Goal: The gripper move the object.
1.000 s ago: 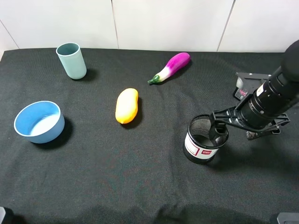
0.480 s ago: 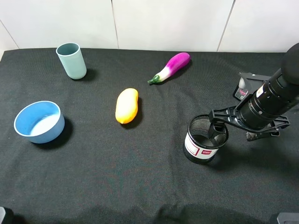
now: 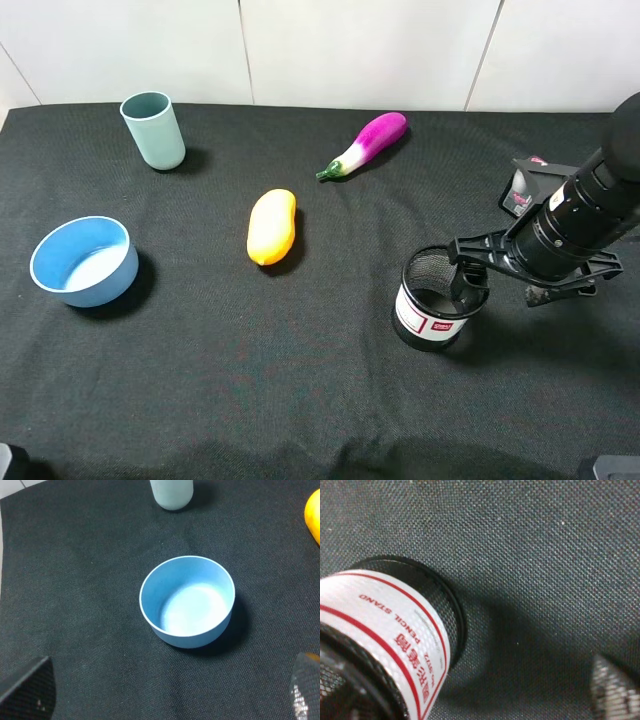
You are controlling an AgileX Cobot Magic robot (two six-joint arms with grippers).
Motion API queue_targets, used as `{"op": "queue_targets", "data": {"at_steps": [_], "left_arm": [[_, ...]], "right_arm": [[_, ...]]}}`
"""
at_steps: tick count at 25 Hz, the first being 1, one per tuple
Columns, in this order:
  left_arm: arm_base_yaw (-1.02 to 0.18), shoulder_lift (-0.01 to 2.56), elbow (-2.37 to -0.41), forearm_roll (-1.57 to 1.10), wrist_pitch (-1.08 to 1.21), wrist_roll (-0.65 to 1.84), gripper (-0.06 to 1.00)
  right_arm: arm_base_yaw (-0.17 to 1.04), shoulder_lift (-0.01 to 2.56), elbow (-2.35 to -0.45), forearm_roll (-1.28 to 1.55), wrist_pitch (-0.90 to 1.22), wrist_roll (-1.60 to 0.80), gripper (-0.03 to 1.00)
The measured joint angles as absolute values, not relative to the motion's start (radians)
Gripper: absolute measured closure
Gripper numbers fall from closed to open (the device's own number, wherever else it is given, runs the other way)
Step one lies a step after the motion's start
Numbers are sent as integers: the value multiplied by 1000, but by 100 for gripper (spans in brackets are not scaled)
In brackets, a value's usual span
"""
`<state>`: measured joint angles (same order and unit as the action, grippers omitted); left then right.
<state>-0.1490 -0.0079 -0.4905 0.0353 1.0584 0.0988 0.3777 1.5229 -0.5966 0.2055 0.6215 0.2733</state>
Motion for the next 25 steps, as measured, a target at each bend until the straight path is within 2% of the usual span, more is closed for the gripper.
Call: {"op": "queue_targets", "data": {"at_steps": [7, 13, 19, 25], "left_arm": [[-149, -8, -490, 35, 1058, 99, -5], [-149, -8, -490, 35, 1058, 99, -5], [-149, -8, -490, 35, 1058, 99, -5], [-149, -8, -490, 35, 1058, 99, -5]], "right_arm": [[378, 1523, -597, 209, 631, 273, 65], [378, 1523, -597, 212, 631, 273, 75], [378, 1523, -597, 212, 631, 270, 93], [378, 1523, -597, 212, 631, 269, 96]]}}
